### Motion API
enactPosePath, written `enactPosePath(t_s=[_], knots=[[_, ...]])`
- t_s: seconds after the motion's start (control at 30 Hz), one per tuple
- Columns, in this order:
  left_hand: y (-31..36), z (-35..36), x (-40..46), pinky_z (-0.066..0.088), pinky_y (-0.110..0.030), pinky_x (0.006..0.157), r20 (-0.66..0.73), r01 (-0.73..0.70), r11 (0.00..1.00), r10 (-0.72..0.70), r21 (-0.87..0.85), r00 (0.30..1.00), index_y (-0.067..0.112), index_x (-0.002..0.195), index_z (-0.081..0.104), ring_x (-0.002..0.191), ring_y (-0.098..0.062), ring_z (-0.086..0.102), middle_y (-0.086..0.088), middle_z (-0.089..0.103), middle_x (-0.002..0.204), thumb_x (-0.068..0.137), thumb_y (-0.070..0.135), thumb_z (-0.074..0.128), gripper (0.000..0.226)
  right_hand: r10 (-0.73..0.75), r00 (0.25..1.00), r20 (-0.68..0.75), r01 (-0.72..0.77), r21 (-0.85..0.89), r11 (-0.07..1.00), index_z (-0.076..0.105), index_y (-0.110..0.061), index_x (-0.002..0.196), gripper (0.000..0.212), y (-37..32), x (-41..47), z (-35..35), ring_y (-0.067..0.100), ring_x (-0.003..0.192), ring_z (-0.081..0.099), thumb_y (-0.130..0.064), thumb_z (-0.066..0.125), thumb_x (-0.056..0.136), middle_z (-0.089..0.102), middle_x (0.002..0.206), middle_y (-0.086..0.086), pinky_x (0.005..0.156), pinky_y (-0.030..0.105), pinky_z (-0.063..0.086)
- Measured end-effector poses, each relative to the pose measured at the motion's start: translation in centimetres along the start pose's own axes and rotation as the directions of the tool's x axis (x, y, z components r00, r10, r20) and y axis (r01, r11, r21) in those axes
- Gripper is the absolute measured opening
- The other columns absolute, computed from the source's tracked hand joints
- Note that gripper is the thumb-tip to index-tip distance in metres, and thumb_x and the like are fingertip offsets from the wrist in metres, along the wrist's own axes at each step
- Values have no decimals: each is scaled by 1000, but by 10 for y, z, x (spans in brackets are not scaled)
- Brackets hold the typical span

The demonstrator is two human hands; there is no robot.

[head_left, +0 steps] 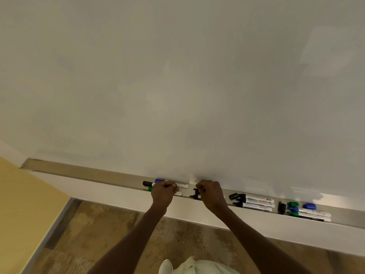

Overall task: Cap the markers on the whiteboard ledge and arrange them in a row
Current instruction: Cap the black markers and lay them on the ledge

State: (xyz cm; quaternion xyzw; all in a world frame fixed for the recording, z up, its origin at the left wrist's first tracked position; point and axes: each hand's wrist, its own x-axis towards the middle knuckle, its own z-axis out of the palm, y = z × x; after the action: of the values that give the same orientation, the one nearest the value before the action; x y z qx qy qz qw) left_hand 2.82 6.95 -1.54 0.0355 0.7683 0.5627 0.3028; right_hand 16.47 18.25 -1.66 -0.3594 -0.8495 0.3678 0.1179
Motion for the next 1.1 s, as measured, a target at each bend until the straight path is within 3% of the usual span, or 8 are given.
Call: enactPosePath(t_s=[0.1, 0.27, 0.43, 0.6, 0.8, 0.87, 1.0, 1.1], knots=[[0, 11, -8, 56, -41, 87, 79, -136, 973, 124, 185, 989, 7, 85, 76, 85, -29, 70, -12, 74, 80, 81, 2, 67, 11, -103, 991, 90, 122, -249, 961, 69, -13, 96, 22, 23, -7, -16, 22, 86, 61, -1, 55, 85, 69, 93, 7, 71, 32, 51], [-1, 29, -16, 50, -24, 82, 225, -398, 816, 331, 420, 916, 4, 91, 75, 86, -21, 69, -10, 76, 90, 81, -1, 64, 16, -183, 949, 259, 292, -492, 820, 61, -12, 105, 22, 44, -19, -26, 24, 97, 53, -2, 50, 88, 62, 102, 8, 73, 37, 52], [-1, 39, -20, 48, -22, 82, 313, -526, 693, 423, 493, 851, 6, 91, 74, 85, -18, 67, -9, 75, 91, 83, 0, 60, 17, -185, 937, 297, 323, -534, 781, 57, -6, 113, 24, 47, -24, -22, 28, 107, 48, -2, 50, 90, 56, 113, 13, 79, 42, 52], [4, 41, -16, 48, -18, 77, 323, -551, 654, 446, 519, 835, 7, 94, 73, 77, -9, 60, -7, 74, 90, 85, 1, 59, 18, -205, 949, 239, 305, -537, 786, 62, -7, 104, 17, 46, -22, -24, 25, 100, 50, -7, 55, 90, 59, 105, 12, 74, 37, 53], [5, 44, -12, 50, -19, 78, 357, -586, 605, 467, 539, 809, 10, 94, 73, 77, -5, 59, -4, 74, 91, 84, 1, 58, 20, -227, 958, 175, 286, -545, 788, 62, -6, 100, 23, 49, -22, -34, 28, 96, 51, -16, 52, 82, 60, 102, 12, 76, 38, 47], [5, 48, -13, 44, -15, 77, 392, -604, 573, 461, 554, 796, 10, 95, 73, 80, -8, 62, -3, 74, 93, 83, 3, 59, 21, -233, 962, 145, 274, -535, 799, 62, -9, 101, 24, 51, -24, -40, 26, 91, 52, -18, 51, 81, 59, 98, 10, 70, 35, 46], [2, 54, -13, 49, -25, 80, 484, -637, 528, 415, 561, 770, 11, 96, 73, 87, -21, 67, -7, 74, 95, 82, 7, 61, 19, -222, 973, 66, 225, -501, 836, 62, -10, 93, 17, 56, -28, -53, 26, 82, 55, -17, 55, 79, 58, 91, 9, 61, 34, 45], [-2, 56, -12, 45, -20, 80, 514, -640, 484, 382, 596, 768, 11, 101, 73, 93, -22, 65, -7, 73, 100, 85, 10, 59, 21, -198, 980, 37, 190, -494, 849, 61, -9, 84, 10, 63, -32, -60, 24, 75, 54, -14, 55, 79, 57, 85, 8, 57, 33, 43]])
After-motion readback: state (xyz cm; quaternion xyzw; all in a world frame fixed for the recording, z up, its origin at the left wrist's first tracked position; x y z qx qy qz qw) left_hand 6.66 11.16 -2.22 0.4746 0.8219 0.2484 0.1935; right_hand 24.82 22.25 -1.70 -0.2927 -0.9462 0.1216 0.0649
